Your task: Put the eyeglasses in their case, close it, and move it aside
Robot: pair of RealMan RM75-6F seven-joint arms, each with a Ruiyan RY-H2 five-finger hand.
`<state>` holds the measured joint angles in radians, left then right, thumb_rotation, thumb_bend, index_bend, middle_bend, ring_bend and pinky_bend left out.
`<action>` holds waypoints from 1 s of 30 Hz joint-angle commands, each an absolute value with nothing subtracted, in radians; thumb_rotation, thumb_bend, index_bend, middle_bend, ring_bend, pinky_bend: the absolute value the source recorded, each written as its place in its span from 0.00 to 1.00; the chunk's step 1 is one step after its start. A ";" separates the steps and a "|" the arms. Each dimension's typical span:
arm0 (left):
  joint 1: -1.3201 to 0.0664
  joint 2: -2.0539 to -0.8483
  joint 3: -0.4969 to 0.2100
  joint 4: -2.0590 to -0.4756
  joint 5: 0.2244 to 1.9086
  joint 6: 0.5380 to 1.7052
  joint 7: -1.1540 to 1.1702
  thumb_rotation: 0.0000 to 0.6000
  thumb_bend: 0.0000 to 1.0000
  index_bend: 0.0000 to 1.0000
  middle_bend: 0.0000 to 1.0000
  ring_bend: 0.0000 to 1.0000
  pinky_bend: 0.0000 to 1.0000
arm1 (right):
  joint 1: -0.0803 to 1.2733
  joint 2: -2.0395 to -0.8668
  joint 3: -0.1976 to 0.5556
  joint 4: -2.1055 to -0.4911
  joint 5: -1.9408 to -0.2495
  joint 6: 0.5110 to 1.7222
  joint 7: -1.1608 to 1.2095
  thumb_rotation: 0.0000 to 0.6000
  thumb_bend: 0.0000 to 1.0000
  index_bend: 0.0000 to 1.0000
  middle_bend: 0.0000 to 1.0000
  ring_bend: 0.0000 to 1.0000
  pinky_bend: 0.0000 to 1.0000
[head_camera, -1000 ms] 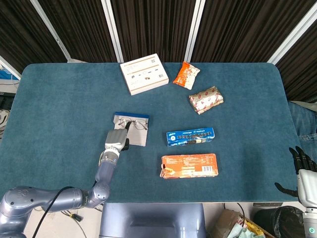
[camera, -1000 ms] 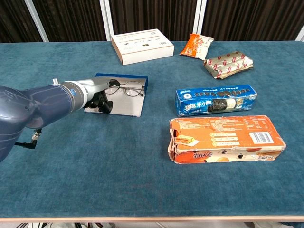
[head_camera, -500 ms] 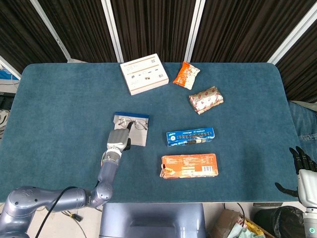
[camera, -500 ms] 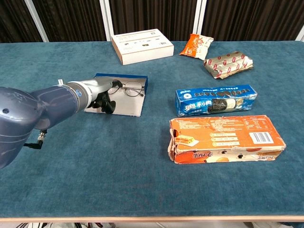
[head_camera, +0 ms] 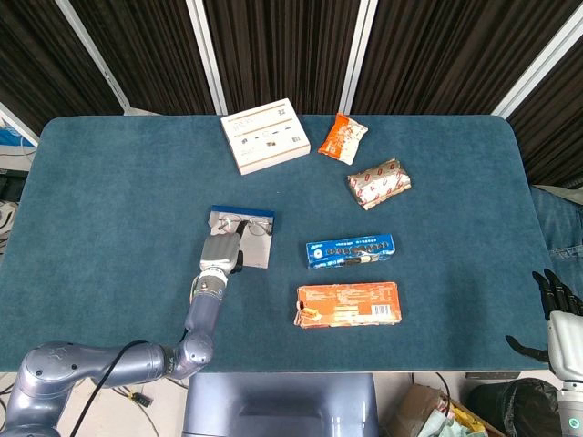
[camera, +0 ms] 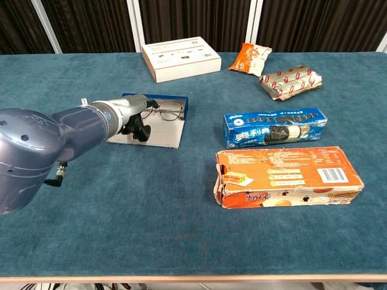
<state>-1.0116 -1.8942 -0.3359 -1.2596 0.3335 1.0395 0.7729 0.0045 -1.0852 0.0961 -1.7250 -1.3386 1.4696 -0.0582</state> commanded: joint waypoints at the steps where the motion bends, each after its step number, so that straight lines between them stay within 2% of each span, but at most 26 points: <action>1: -1.014 -1.900 -0.340 -1.252 0.327 1.041 0.779 1.00 0.64 0.00 0.84 0.84 0.86 | 0.004 -1.085 0.097 -1.725 -1.338 1.470 -0.057 1.00 0.20 0.05 0.00 0.11 0.16; 30: -1.026 -1.933 -0.368 -1.195 0.327 1.048 0.811 1.00 0.64 0.00 0.84 0.85 0.86 | 0.003 -1.084 0.099 -1.727 -1.335 1.472 -0.053 1.00 0.20 0.05 0.00 0.11 0.16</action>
<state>-1.0256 -1.9325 -0.3667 -1.1968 0.3272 1.0480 0.8109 0.0033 -1.0836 0.0987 -1.7273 -1.3354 1.4717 -0.0530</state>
